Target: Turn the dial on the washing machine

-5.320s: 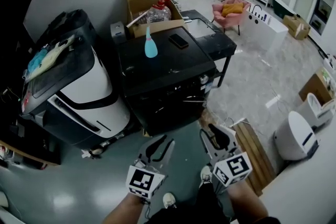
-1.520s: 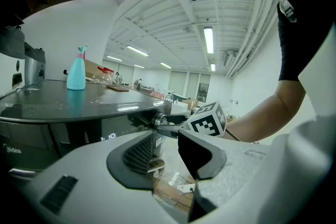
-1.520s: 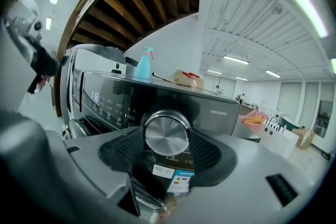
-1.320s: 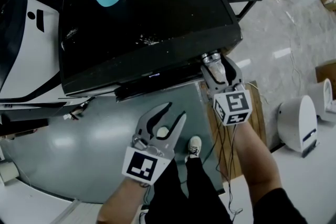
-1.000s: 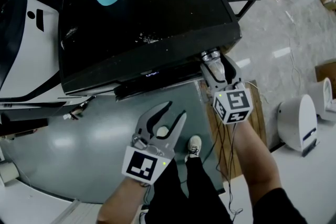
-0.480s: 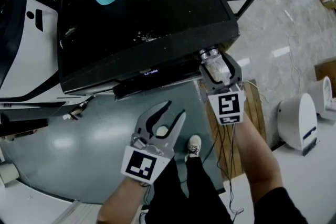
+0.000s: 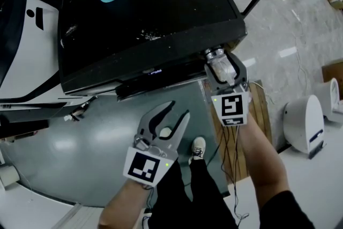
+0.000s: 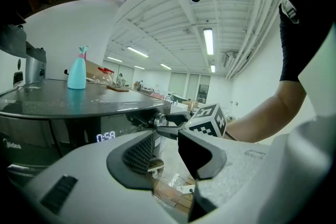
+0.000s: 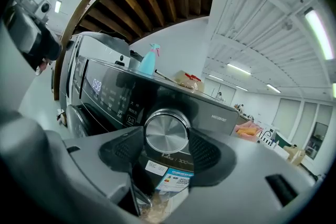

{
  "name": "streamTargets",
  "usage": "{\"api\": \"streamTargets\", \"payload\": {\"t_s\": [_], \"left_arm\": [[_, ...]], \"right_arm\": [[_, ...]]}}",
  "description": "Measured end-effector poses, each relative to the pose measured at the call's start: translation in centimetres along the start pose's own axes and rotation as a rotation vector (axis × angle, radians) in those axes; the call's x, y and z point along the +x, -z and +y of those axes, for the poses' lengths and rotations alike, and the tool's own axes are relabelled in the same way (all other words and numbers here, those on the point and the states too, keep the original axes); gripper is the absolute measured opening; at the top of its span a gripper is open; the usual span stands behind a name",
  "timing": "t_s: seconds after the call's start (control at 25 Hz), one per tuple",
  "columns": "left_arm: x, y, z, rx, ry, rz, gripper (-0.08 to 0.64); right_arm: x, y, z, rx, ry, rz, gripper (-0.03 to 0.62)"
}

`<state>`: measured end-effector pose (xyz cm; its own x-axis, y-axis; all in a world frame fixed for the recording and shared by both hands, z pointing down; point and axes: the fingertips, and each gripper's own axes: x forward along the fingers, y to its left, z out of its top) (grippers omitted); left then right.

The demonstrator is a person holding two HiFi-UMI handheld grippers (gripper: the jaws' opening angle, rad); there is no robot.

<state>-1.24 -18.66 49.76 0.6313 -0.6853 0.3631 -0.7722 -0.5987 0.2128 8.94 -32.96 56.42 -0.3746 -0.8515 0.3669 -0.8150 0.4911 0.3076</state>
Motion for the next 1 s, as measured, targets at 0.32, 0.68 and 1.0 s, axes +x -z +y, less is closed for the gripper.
{"api": "streamTargets", "payload": {"t_s": [0.32,0.68,1.0], "left_arm": [[0.05,-0.17,0.15,0.005,0.002,-0.001,0.13],[-0.16,0.16,0.07,-0.006,0.001,0.001,0.13],[-0.31,0.15,0.05,-0.003,0.002,-0.002,0.13]], "right_arm": [[0.1,-0.06,-0.44,0.304,-0.067,-0.046,0.267],[0.04,0.21,-0.61,0.377,-0.076,-0.067,0.273],[-0.3,0.03,-0.71,0.297,-0.06,-0.061,0.285]]}}
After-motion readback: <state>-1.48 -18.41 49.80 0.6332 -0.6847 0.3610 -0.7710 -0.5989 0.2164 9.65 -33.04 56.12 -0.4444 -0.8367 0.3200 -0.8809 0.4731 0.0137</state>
